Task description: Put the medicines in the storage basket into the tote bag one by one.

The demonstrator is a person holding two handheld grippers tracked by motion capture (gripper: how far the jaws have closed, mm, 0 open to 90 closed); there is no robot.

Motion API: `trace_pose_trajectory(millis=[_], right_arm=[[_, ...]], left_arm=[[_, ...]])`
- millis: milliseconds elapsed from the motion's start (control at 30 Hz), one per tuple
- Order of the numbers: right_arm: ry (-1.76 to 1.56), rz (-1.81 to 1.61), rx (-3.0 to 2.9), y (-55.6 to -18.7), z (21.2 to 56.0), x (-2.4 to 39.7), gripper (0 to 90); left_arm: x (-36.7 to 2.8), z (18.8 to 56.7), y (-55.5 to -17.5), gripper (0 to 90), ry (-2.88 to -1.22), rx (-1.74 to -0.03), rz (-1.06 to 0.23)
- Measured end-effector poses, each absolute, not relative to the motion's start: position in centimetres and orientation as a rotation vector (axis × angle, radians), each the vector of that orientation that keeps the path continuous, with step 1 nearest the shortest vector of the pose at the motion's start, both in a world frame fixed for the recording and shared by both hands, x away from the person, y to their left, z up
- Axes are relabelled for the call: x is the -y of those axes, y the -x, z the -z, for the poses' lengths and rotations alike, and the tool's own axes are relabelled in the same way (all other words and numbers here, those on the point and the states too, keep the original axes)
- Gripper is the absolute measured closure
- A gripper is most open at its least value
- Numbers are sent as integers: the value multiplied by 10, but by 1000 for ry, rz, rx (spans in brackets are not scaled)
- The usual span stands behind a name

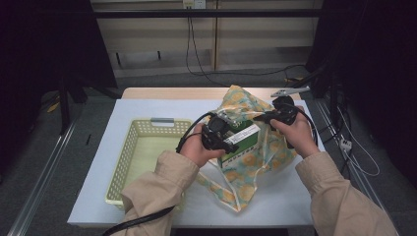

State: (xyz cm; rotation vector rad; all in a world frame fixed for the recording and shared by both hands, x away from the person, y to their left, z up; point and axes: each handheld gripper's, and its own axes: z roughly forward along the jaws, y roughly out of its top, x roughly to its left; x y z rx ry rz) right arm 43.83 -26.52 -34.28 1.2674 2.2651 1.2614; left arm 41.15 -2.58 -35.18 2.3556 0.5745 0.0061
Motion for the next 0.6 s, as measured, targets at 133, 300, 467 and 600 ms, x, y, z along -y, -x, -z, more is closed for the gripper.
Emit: trace_pose_trajectory(millis=[133, 300, 467, 600], right_arm=[[-1269, -1267, -2254, -439, 341, 268, 900], [-1271, -1262, -2252, -439, 341, 268, 900], [-1270, -1263, -2249, -440, 340, 268, 900], [-1274, -1267, -2243, -440, 340, 270, 900]], left_arm=[[31, 361, -418, 629, -2349, -606, 2], [42, 366, -426, 628, -2345, -621, -10], [54, 369, -428, 628, -2320, -634, -17], [60, 370, -430, 628, -2305, -643, -33]])
